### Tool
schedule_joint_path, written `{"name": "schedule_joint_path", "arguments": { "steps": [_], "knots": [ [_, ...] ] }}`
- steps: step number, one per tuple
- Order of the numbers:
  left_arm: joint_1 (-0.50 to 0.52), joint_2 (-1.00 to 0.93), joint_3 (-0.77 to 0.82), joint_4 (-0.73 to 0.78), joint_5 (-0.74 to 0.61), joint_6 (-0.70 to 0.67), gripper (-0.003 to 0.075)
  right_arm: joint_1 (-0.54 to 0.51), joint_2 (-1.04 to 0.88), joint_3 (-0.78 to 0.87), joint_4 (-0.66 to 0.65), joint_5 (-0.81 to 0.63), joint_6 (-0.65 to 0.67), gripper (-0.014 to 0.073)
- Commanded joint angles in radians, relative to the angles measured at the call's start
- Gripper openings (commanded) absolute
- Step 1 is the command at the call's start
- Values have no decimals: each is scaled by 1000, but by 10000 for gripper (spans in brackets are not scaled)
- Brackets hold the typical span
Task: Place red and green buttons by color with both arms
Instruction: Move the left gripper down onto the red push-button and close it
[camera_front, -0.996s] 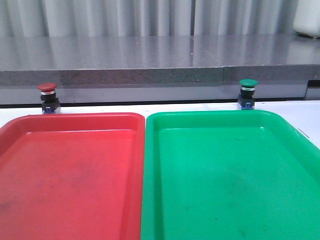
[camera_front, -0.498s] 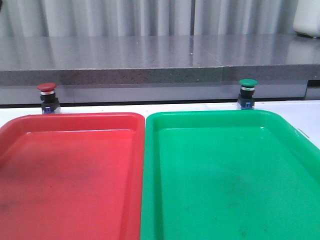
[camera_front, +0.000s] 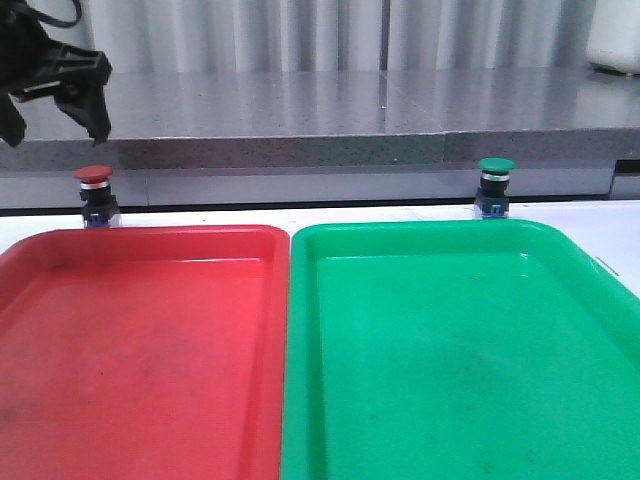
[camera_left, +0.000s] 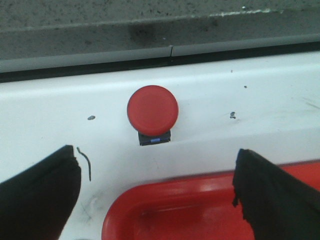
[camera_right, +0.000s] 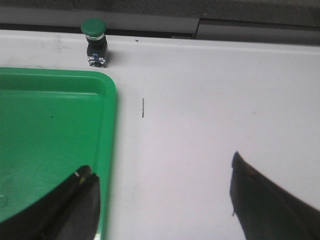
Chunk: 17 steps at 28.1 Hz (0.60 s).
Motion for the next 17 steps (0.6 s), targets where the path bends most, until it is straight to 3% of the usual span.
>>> {"name": "schedule_joint_path", "arguments": {
  "steps": [1,11,13,17],
  "knots": [
    [-6,16,-63,-7,-84,-5,599,-6,1,-29,-7,-71,-7,561],
    [-6,148,-99,-13,-222,-5,591,-6,1,-29,-7,-71,-7,561],
    [-6,150,-99,-26,-252,-5,535,-6,1,-29,-7,-71,-7,561],
    [-6,150,-99,-26,-289,-5,342,-6,1,-29,-7,-71,-7,561]
  ]
}}
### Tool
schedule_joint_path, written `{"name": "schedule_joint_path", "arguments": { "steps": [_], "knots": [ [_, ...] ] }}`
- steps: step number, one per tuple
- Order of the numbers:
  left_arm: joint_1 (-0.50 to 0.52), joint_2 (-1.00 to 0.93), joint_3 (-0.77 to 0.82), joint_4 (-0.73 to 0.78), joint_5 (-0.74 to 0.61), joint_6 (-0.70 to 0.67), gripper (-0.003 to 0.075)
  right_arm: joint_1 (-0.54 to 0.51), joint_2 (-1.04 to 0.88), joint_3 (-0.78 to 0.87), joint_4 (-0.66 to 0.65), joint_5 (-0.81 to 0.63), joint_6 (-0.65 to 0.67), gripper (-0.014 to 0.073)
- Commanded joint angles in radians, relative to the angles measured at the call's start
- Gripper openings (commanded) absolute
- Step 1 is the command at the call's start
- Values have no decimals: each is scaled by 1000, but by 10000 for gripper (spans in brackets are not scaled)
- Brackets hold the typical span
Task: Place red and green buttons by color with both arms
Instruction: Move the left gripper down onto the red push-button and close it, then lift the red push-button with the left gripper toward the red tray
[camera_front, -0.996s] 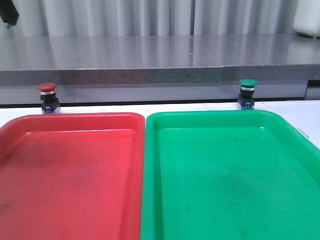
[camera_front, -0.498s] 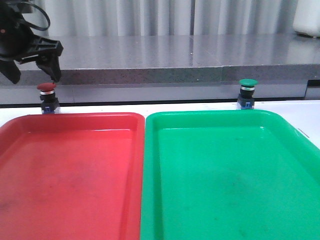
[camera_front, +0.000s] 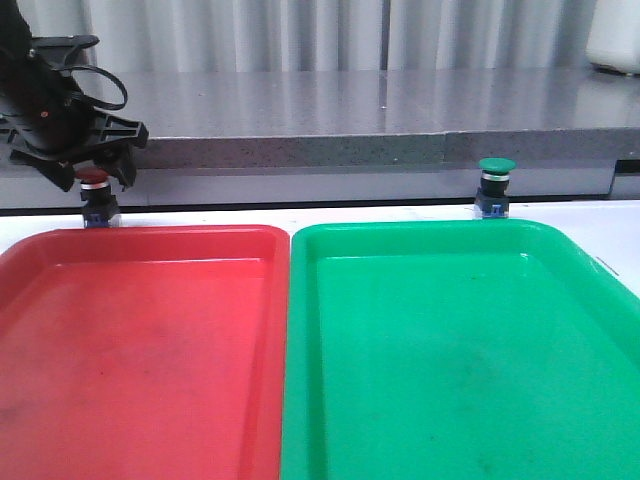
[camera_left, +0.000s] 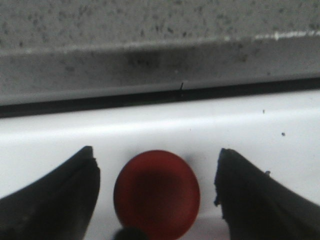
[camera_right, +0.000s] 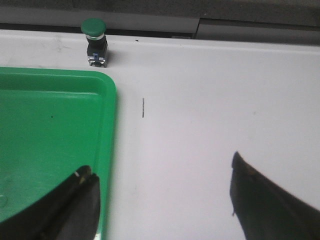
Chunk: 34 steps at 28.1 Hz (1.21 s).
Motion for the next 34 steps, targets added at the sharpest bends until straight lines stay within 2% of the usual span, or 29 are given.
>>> {"name": "schedule_joint_path", "arguments": {
  "steps": [1,3,10,17,27,34],
  "knots": [
    [-6,-54,-30,-12,-68,-5,304,-6,1,-29,-7,-71,-7,561],
    [-6,-54,-30,-12,-58,-5,279,-6,1,-29,-7,-71,-7,561],
    [-6,-131,-30,-12,-19,-5,281,-6,1,-29,-7,-71,-7,561],
    [-6,-332,-13,-60,146,1,281,-6,1,-29,-7,-71,-7,561],
    [-106,-721,312,-62,187,51,281,-6,1,-29,-7,-71,-7,561],
    [-219,-875,536,-64,166,51,281,-6,1,-29,-7,-71,-7,561]
  ]
}}
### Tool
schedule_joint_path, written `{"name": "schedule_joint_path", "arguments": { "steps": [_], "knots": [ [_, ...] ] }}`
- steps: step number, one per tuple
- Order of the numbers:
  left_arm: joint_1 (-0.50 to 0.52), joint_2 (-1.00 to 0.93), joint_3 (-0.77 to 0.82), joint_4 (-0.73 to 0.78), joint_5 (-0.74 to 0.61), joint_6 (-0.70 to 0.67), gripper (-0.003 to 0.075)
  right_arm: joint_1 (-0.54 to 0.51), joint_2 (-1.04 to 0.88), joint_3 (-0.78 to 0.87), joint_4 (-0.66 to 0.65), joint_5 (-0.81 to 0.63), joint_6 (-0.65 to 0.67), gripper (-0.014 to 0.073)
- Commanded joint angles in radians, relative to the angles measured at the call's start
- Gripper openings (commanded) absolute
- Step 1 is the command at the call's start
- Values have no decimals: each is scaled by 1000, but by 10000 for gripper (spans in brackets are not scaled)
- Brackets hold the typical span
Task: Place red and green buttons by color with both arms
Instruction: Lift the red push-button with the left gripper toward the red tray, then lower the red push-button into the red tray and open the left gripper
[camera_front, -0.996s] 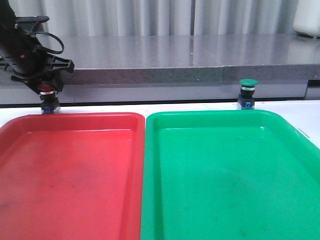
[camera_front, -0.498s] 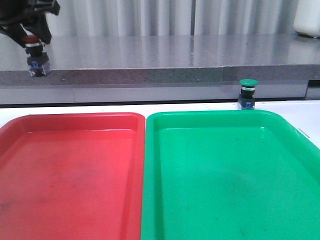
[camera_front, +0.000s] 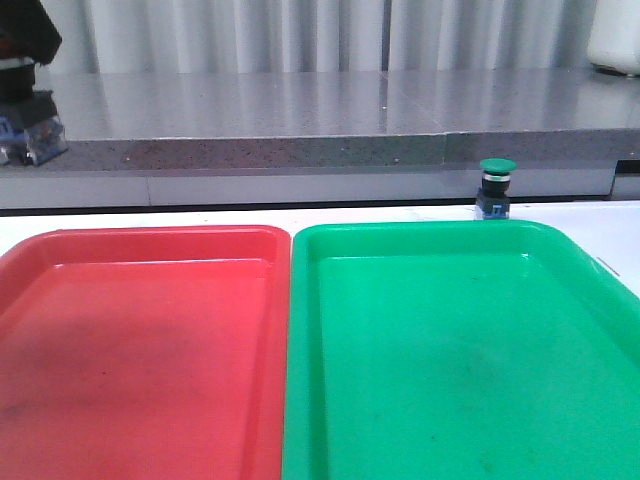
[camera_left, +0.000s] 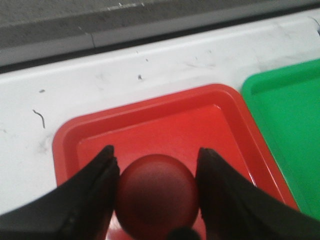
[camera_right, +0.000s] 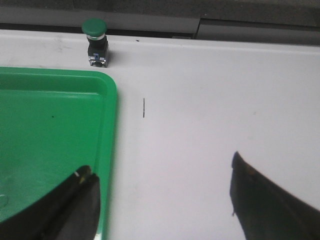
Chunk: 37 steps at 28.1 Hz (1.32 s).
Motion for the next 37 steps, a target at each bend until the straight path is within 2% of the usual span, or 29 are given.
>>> {"name": "schedule_joint_path", "arguments": {
  "steps": [1,7,21,37],
  "knots": [
    [-50,-53,58,-14,-101,2,281,-6,1,-29,-7,-71,-7,561],
    [-107,-3,167,-16,-253,2,281,-6,1,-29,-7,-71,-7,561],
    [-111,233,172,-25,-447,2,281,-6,1,-29,-7,-71,-7,561],
    [-111,302,172,-25,-444,2,299,-6,1,-29,-7,-71,-7,561]
  ]
}}
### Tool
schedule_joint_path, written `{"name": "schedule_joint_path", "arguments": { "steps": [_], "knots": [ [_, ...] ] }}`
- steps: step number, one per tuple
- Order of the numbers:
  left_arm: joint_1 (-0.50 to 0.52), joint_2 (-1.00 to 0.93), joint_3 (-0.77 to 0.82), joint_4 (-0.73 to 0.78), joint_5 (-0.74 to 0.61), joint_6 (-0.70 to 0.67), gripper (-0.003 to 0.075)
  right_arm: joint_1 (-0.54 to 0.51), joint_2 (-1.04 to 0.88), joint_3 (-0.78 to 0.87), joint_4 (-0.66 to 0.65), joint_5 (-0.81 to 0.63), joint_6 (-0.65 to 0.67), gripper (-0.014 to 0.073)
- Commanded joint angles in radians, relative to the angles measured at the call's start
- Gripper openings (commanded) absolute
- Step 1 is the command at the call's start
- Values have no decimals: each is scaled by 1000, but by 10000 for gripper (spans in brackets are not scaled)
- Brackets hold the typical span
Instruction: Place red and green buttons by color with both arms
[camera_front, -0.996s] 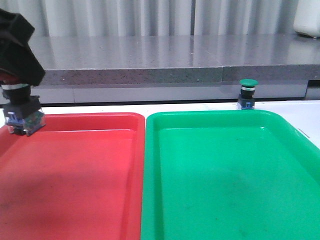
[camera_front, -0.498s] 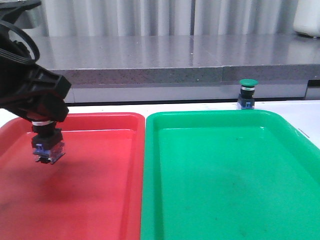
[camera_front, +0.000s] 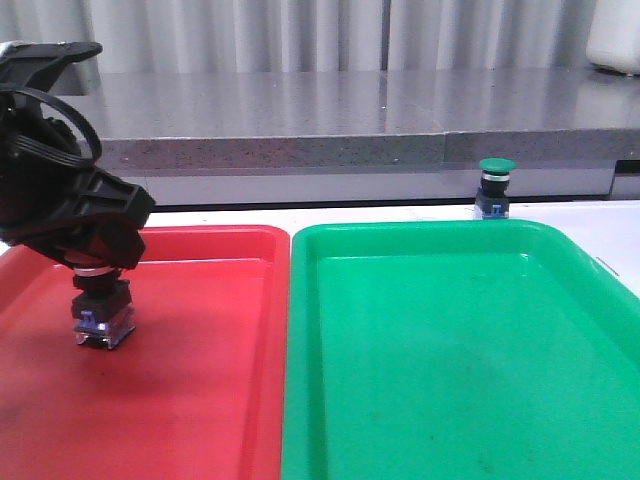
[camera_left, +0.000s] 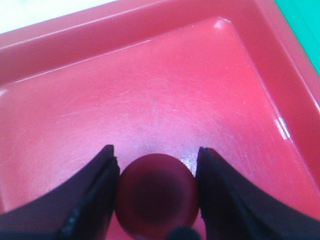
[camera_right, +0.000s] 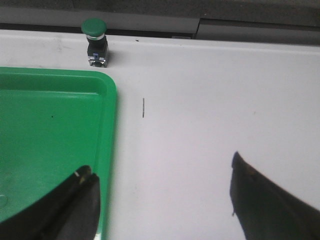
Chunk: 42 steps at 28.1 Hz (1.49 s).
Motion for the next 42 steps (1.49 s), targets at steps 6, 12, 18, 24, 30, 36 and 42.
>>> {"name": "schedule_joint_path", "arguments": {
  "steps": [6,12,18,24,30,36,42],
  "knots": [
    [-11,-27,-27,-13,-40,-1,487,-6,1,-29,-7,-71,-7,561],
    [-11,-91,-33,-13,0,-1,547,-6,1,-29,-7,-71,-7,561],
    [-11,-246,-33,-13,78,1,545,-6,1,-29,-7,-71,-7,561],
    [-11,-434,-33,-13,176,1,545,-6,1,-29,-7,-71,-7,561],
    [-11,-646,-13,-13,254,1,545,-6,1,-29,-7,-71,-7,561],
    [-11,-829,26,-13,346,-1,545,-6,1,-29,-7,-71,-7,561],
    [-11,-1002,72,-20,450,-17,545,-6,1,-29,-7,-71,-7,561]
  ]
}}
